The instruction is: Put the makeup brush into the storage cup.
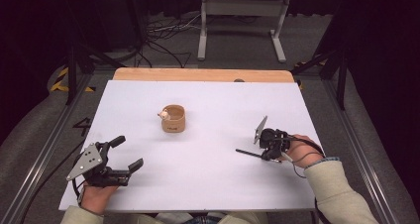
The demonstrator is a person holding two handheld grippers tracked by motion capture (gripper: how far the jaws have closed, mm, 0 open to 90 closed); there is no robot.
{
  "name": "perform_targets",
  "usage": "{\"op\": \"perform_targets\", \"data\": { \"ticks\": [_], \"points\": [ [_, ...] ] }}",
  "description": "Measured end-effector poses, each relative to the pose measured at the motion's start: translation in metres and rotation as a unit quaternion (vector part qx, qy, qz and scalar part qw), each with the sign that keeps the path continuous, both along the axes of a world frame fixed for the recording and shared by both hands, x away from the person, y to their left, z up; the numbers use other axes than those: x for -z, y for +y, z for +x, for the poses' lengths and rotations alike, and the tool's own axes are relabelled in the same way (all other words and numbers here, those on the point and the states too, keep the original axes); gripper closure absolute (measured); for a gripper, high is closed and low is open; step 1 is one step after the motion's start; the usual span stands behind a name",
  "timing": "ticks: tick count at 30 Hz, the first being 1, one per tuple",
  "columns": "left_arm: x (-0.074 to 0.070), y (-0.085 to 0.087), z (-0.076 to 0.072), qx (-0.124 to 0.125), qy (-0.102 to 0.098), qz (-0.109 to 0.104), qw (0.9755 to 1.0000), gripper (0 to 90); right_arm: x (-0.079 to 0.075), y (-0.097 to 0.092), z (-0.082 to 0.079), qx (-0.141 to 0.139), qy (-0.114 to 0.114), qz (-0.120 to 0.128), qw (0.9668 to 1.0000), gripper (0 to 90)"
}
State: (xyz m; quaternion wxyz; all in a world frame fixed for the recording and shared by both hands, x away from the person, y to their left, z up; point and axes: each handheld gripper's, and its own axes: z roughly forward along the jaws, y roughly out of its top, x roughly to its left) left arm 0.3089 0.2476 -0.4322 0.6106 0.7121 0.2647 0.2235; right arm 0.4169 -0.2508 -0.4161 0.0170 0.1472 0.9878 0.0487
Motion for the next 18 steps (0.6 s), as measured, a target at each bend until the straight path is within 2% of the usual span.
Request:
{"op": "perform_targets", "data": {
  "ticks": [4, 10, 13, 18],
  "points": [
    [-0.001, -0.003, -0.001, -0.004, -0.011, 0.012, 0.9998, 4.6, 0.000, 0.001, -0.001, -0.003, -0.006, -0.002, 1.0000, 84.1],
    [-0.001, -0.001, 0.000, -0.011, -0.009, 0.016, 0.9998, 4.2, -0.005, 0.001, -0.001, -0.004, -0.014, 0.003, 0.9999, 84.1],
    [-0.001, -0.001, 0.001, -0.009, -0.005, 0.013, 0.9999, 3.9, -0.011, 0.000, -0.002, -0.008, -0.023, 0.005, 0.9997, 84.1],
    [-0.004, -0.002, 0.003, 0.010, -0.004, 0.011, 0.9999, 4.1, -0.023, 0.001, -0.004, -0.012, -0.034, 0.006, 0.9993, 84.1]
  ]
}}
